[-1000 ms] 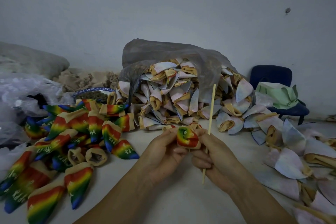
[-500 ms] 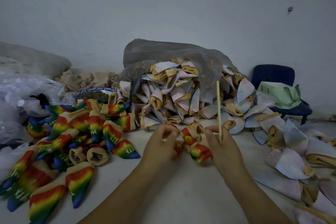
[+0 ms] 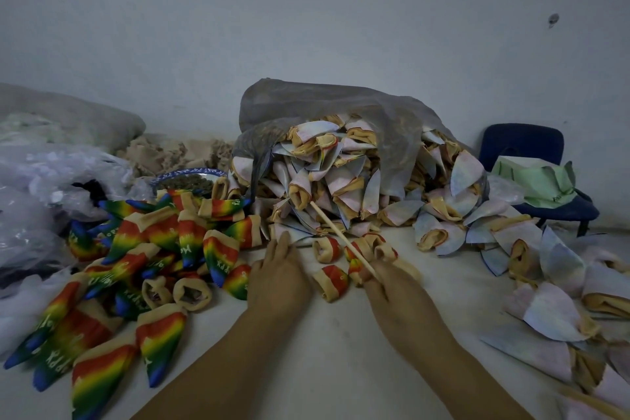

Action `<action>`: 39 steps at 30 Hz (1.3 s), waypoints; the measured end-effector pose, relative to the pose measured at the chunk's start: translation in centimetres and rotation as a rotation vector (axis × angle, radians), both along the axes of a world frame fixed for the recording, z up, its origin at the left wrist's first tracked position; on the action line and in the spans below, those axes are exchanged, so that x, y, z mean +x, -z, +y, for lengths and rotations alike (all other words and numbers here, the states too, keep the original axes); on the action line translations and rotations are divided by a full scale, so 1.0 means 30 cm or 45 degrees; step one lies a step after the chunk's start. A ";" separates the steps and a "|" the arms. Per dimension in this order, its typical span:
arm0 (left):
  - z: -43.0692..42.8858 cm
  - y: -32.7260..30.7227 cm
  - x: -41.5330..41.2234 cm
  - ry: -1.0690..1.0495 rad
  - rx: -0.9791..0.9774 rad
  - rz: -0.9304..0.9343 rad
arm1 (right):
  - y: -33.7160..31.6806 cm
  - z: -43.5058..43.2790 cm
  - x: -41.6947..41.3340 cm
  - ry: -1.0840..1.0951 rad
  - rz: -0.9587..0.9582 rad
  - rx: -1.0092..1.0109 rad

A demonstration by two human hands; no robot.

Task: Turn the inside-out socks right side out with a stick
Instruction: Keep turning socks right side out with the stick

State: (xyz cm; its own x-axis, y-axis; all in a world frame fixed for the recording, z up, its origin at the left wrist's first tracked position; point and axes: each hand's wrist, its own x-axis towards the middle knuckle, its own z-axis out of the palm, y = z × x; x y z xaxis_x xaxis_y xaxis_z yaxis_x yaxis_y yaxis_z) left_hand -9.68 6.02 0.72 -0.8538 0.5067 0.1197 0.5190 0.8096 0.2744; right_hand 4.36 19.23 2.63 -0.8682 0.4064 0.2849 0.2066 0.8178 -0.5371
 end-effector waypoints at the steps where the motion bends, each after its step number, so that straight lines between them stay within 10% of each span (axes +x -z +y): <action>1: -0.002 0.000 0.000 -0.001 0.003 0.000 | 0.001 0.011 0.000 0.030 -0.003 -0.015; 8: -0.023 -0.047 0.044 -0.012 0.946 0.332 | -0.001 0.030 -0.004 0.076 0.316 -0.095; 12: -0.003 -0.070 0.097 0.120 1.435 0.060 | -0.021 0.020 -0.003 0.009 0.464 -0.117; 39: 0.066 -0.081 0.175 0.207 1.413 -0.881 | -0.030 -0.040 -0.012 -0.036 0.510 -0.462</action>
